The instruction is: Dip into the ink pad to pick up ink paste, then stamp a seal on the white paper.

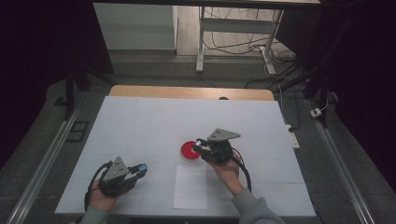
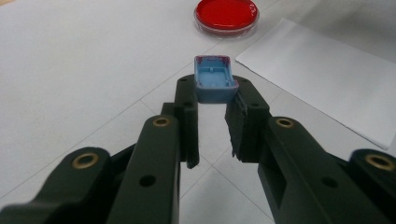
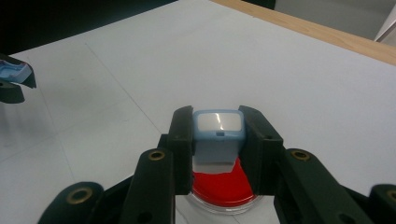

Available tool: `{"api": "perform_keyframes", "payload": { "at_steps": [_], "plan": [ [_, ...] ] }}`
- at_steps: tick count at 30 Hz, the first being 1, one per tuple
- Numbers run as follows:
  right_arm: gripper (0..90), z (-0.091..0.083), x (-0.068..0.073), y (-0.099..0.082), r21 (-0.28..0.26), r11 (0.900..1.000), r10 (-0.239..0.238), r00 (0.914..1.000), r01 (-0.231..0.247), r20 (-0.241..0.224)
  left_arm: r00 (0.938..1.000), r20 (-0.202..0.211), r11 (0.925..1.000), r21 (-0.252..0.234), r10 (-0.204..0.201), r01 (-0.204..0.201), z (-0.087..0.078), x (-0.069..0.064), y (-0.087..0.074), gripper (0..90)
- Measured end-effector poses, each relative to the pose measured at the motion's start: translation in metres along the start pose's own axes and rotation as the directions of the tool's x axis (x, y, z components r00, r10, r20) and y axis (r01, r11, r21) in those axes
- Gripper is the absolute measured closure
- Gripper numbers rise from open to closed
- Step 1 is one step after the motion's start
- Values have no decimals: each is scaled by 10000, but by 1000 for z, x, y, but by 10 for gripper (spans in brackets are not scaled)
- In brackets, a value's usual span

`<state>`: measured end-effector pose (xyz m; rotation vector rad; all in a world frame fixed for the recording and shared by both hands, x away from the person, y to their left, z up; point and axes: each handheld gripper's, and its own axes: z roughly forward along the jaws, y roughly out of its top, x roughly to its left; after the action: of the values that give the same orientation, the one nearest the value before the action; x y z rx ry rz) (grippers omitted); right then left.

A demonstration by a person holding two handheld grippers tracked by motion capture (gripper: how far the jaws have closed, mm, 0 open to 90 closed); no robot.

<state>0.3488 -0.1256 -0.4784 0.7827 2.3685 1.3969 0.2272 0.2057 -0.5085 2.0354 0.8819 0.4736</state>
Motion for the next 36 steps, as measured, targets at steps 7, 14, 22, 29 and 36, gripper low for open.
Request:
{"api": "perform_keyframes", "payload": {
  "at_steps": [7, 14, 22, 29, 36],
  "plan": [
    [669, -8, 2, 0, -107, 9999, -26, 10000, 25, -61, 10000, 19, 10000, 28, 21, -21, 1, 0, 0, 744],
    [668, -18, 4, -2, -136, 9999, 24, 9998, -27, -208, 10000, 14, 10000, 44, 23, -23, 1, 0, 0, 744],
    [668, -30, 9, -8, -127, 9999, 34, 9989, -40, -462, 10000, 5, 10000, 53, 21, -21, 2, 0, 0, 745],
    [668, -34, 19, -9, -48, 9994, -339, 9973, 336, -658, 10000, 27, 10000, 64, 38, -38, 2, -1, 0, 745],
    [668, -36, 26, -13, 32, 9989, -457, 9955, 461, -826, 10000, 35, 9999, 89, 87, -87, 2, -1, 1, 745]
  ]
}}
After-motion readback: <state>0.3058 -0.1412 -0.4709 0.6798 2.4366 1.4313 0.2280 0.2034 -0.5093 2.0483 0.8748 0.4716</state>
